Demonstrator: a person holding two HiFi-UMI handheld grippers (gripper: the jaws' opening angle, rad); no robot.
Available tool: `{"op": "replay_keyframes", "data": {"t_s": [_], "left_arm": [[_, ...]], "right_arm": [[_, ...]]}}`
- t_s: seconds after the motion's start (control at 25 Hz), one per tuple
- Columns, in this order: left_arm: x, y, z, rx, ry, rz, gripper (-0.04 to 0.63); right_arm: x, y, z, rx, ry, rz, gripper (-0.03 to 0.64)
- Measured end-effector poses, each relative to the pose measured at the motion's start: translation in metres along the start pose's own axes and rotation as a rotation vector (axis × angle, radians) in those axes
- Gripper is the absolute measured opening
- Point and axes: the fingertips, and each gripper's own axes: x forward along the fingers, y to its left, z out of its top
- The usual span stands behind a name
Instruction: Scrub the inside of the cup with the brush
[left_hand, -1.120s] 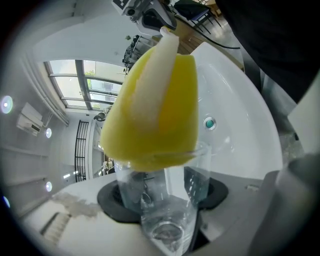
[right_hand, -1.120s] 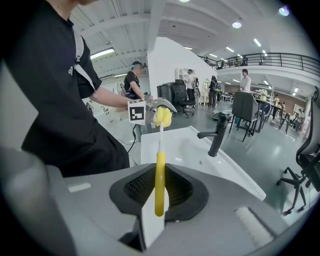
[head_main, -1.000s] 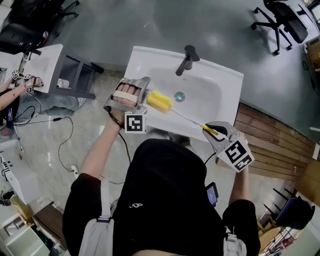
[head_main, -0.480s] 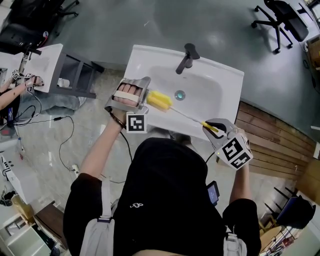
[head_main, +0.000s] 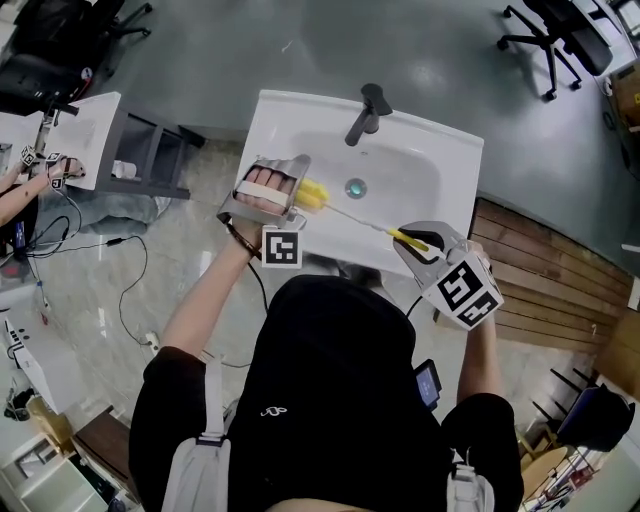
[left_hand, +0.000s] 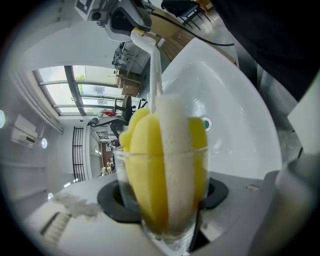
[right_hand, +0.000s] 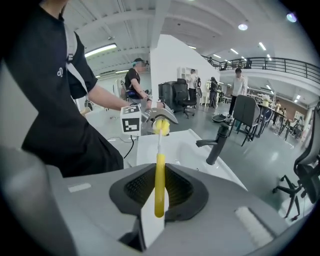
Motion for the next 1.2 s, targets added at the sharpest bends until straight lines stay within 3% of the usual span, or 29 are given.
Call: {"op": "replay_keyframes", "data": {"t_s": [1.2], "left_arm": [[0.008, -0.003, 0.01, -0.013, 0.026, -0.046, 0.273]], "right_arm": [[0.043, -0.008, 0.017, 0.005, -0.03, 0.069, 0.054]]}}
